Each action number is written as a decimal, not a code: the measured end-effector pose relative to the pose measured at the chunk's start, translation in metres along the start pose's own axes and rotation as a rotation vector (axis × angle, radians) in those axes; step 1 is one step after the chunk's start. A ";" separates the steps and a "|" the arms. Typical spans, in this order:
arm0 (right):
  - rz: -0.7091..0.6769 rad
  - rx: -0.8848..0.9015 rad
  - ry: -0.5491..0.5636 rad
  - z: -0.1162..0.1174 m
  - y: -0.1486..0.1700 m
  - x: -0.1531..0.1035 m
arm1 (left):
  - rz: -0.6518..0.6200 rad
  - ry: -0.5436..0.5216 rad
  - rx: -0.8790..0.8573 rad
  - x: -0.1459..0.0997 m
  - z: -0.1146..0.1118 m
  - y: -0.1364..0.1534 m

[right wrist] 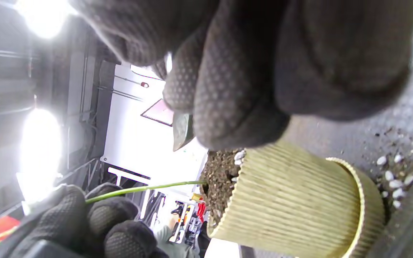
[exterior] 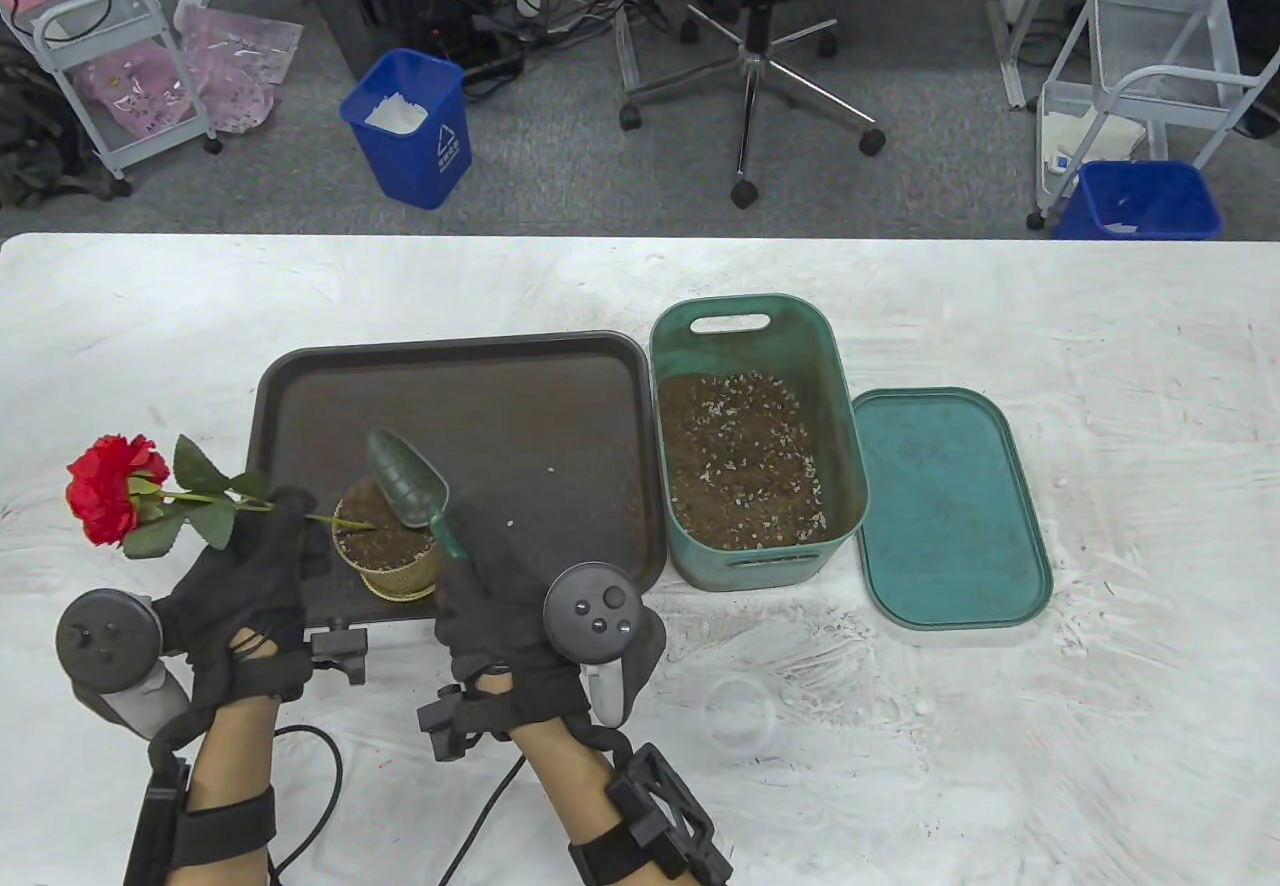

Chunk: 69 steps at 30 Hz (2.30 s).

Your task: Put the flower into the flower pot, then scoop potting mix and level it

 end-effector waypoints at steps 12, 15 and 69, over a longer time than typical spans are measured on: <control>0.006 0.016 -0.050 0.012 0.020 -0.006 | -0.004 -0.007 0.009 -0.001 0.002 0.001; 0.000 0.058 -0.042 0.009 0.019 -0.006 | -0.003 -0.007 0.010 -0.001 0.002 0.001; -0.073 0.091 -0.026 0.007 0.019 -0.010 | -0.012 -0.006 0.020 -0.001 0.002 0.003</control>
Point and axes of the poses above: the tracker on the back of each hand, its own y axis roughly to the little-finger side, its own x axis roughly from the wrist to the fingertips, z = x × y, the point moved 4 cm from there along x, roughly from the wrist to the fingertips, and after that the axes turned 10 degrees about -z, right-handed, at the moved point
